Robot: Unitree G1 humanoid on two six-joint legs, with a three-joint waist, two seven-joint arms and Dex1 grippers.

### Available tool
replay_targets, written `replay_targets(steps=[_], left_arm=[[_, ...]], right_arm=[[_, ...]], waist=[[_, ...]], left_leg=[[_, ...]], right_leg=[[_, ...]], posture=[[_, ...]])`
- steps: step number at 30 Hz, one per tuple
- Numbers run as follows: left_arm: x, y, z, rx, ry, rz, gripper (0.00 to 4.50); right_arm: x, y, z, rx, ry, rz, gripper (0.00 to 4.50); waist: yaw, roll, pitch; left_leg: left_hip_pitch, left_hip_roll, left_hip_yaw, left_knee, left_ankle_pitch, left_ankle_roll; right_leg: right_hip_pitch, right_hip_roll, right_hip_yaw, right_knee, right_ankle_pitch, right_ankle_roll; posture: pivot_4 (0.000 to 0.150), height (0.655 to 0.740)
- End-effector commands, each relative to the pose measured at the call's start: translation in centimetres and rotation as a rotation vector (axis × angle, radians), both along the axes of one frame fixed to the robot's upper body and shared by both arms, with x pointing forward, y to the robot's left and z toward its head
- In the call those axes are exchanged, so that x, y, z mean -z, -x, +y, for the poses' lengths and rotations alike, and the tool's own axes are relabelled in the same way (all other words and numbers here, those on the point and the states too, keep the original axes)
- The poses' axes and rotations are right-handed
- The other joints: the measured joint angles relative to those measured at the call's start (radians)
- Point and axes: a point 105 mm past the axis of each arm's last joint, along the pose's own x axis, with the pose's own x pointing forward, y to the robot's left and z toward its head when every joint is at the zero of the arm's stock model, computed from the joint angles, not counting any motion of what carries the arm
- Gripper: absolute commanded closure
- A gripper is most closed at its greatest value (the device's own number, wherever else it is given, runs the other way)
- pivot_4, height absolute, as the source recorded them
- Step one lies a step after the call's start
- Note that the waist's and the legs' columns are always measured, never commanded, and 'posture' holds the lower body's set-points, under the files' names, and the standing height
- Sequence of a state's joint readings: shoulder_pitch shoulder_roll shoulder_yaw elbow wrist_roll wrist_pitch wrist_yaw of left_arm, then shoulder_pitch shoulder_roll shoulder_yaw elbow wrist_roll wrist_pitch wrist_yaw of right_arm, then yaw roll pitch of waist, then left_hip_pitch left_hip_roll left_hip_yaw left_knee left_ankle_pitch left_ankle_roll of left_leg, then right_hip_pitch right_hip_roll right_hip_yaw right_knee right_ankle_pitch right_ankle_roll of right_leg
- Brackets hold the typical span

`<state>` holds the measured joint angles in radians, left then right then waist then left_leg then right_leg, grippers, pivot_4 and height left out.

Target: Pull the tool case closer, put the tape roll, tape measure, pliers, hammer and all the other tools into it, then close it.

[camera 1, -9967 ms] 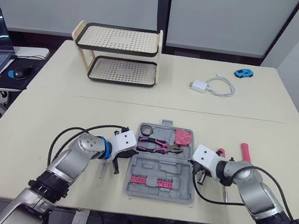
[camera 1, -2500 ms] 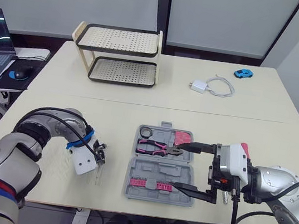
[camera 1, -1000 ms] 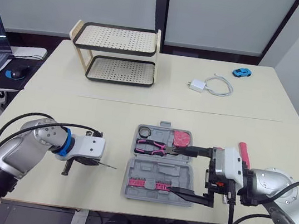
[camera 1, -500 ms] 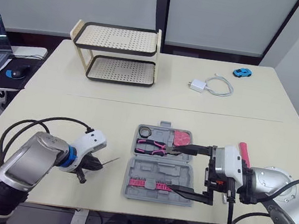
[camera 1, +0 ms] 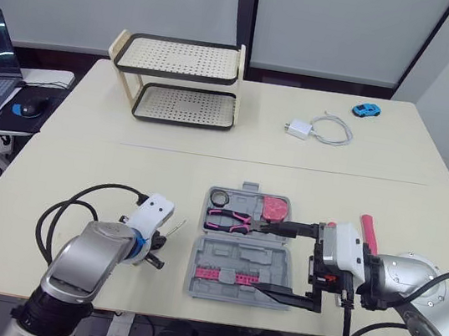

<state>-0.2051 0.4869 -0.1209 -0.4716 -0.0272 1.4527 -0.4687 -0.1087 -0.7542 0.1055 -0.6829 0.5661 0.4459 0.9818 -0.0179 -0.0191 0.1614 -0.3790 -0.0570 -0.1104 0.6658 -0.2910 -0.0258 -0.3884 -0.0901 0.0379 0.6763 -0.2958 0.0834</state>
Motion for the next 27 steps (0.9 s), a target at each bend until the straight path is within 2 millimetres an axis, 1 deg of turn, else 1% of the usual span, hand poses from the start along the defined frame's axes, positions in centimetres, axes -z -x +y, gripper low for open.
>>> replay_targets(steps=[1,4,6,7,10,11,15,17,18,22,25,27], left_arm=[[0.1,-0.4,-0.8,-0.002,0.023,-0.020,4.40],[0.1,-0.5,-1.5,0.003,0.041,-0.024,4.40],[0.0,-0.5,-1.6,0.000,0.037,-0.033,3.67],[0.0,-0.6,-1.6,-0.001,0.035,-0.037,3.45],[-0.4,-0.5,-1.3,0.000,0.025,-0.050,2.42],[-0.6,-0.4,-1.1,0.001,0.016,-0.054,1.95],[-1.2,-0.1,-0.7,0.003,0.017,-0.057,0.87],[-1.9,0.2,-0.8,0.016,0.032,-0.059,0.21],[-2.2,0.3,-0.7,0.022,0.037,-0.060,0.04],[-4.3,1.2,-0.1,0.073,0.075,-0.079,0.04],[-5.7,3.0,2.6,0.137,0.069,-0.055,0.04],[-6.2,3.8,3.5,0.192,0.090,-0.055,0.04]], right_arm=[[-1.1,0.6,0.1,-0.039,-0.001,-0.049,0.00],[-1.2,0.6,0.0,-0.044,0.004,-0.048,0.00],[-1.3,0.5,-0.1,-0.048,0.008,-0.048,0.00],[-1.3,0.5,-0.1,-0.050,0.009,-0.048,0.00],[-1.3,0.4,0.0,-0.055,0.009,-0.048,0.00],[-1.3,0.4,0.0,-0.058,0.010,-0.048,0.00],[-1.3,0.4,0.0,-0.065,0.010,-0.047,0.00],[-1.3,0.3,0.0,-0.070,0.009,-0.047,0.00],[-1.3,0.3,0.0,-0.072,0.009,-0.047,0.00],[-1.2,0.0,0.2,-0.076,0.005,-0.042,0.00],[-1.0,-0.1,0.5,-0.083,-0.002,-0.038,0.00],[-1.0,-0.1,0.6,-0.086,-0.004,-0.039,0.00]], waist=[[0.007,0.000,0.000],[0.016,0.001,0.000],[0.018,0.000,0.000],[0.019,-0.001,0.000],[0.017,-0.001,-0.001],[0.017,-0.001,-0.001],[0.016,-0.001,-0.001],[0.016,-0.001,0.000],[0.016,-0.001,0.000],[0.015,-0.001,0.000],[0.007,-0.002,0.000],[-0.001,-0.001,0.000]], left_leg=[[0.000,0.000,0.000,0.000,0.000,0.000],[0.000,-0.001,0.000,0.000,0.000,0.000],[0.000,-0.001,0.001,0.000,0.000,0.000],[0.000,-0.001,0.001,0.000,0.000,0.000],[0.000,-0.001,0.001,0.000,0.000,0.000],[0.000,-0.001,0.001,0.000,0.000,0.000],[0.000,-0.001,0.001,0.000,0.000,0.000],[-0.001,-0.001,0.001,0.000,0.000,0.000],[-0.001,-0.001,0.001,0.000,0.000,0.000],[-0.001,0.000,0.000,0.000,0.000,0.000],[0.000,0.001,0.001,-0.001,0.000,-0.001],[0.000,0.001,0.001,-0.003,0.000,-0.001]], right_leg=[[0.000,0.000,0.000,0.000,0.000,0.000],[0.000,0.000,0.001,-0.001,0.000,0.000],[0.001,-0.001,0.001,-0.001,0.000,0.000],[0.001,-0.001,0.001,-0.001,0.000,0.000],[0.000,-0.001,0.001,-0.002,0.000,0.000],[0.000,-0.001,0.001,-0.002,0.000,0.000],[0.000,-0.001,0.001,-0.002,0.000,0.000],[0.000,-0.001,0.001,-0.002,0.000,0.000],[0.000,-0.001,0.001,-0.002,0.000,0.000],[0.000,0.000,0.000,-0.002,0.000,0.000],[-0.001,0.000,0.000,-0.003,0.000,0.000],[-0.001,0.000,0.001,-0.003,0.000,-0.001]], posture=[[0.150,0.7400],[0.150,0.7400],[0.150,0.7400],[0.150,0.7400],[0.150,0.7400],[0.150,0.7400],[0.150,0.7400],[0.150,0.7400],[0.150,0.7400],[0.150,0.7400],[0.150,0.7400],[0.150,0.7400]])
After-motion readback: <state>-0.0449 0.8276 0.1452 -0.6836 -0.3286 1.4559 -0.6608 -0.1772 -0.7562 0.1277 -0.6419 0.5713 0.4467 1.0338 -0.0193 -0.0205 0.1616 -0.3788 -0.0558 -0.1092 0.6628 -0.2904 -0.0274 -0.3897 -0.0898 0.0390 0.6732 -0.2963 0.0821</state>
